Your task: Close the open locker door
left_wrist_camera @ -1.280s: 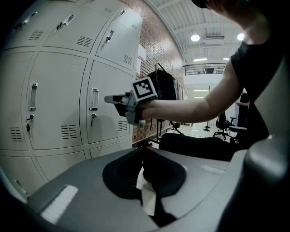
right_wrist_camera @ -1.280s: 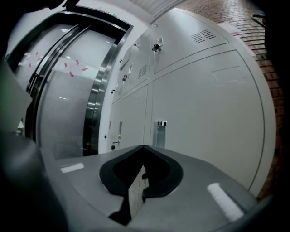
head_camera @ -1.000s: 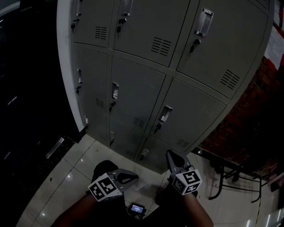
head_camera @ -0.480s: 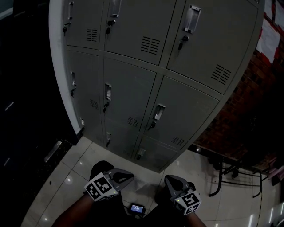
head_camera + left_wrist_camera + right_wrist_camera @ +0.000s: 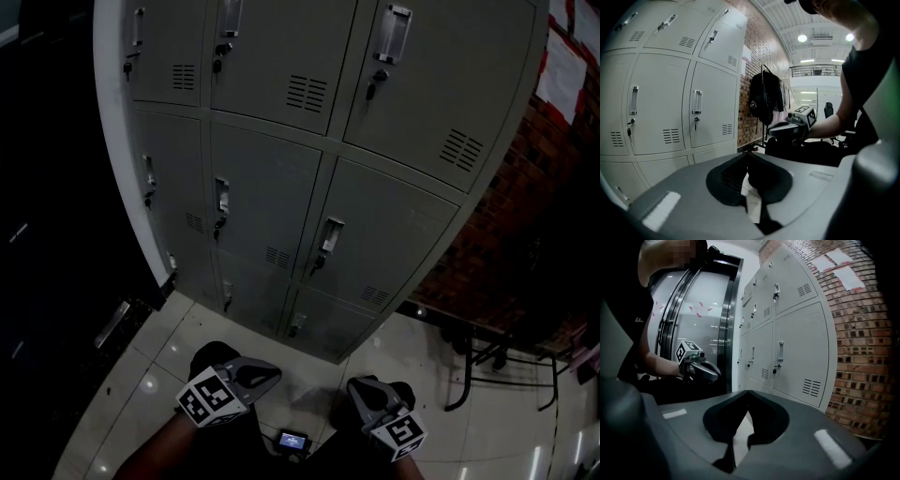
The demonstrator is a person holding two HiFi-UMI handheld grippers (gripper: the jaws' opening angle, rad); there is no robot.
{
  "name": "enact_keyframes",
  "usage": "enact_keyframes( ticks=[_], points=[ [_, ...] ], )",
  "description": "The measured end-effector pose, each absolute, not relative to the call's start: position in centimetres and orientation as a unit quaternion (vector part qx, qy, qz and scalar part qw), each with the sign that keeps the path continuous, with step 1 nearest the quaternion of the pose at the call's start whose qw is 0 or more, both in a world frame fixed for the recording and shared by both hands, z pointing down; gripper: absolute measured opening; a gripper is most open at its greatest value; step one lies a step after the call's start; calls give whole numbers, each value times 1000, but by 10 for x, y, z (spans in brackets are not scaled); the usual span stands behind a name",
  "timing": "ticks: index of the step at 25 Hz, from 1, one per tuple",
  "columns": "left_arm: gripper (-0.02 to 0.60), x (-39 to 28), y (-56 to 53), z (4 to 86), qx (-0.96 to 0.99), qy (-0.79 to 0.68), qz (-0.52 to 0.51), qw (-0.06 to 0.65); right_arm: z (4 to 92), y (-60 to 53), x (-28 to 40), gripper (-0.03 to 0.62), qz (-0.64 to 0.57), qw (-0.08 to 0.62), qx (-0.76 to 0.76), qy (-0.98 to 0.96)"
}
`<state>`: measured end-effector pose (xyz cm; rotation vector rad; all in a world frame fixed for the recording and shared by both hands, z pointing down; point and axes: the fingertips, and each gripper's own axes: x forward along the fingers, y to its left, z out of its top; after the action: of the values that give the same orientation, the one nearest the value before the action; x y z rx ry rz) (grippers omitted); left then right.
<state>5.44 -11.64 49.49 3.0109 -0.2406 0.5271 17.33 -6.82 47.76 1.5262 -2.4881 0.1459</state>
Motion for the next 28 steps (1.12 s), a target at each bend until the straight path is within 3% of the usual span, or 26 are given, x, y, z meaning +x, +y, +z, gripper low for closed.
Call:
enact_keyframes(
  ticks=[28],
  points=[
    [12, 56, -116, 496, 981, -76, 173, 34, 481, -74, 178, 2, 58, 108, 533, -837]
  ],
)
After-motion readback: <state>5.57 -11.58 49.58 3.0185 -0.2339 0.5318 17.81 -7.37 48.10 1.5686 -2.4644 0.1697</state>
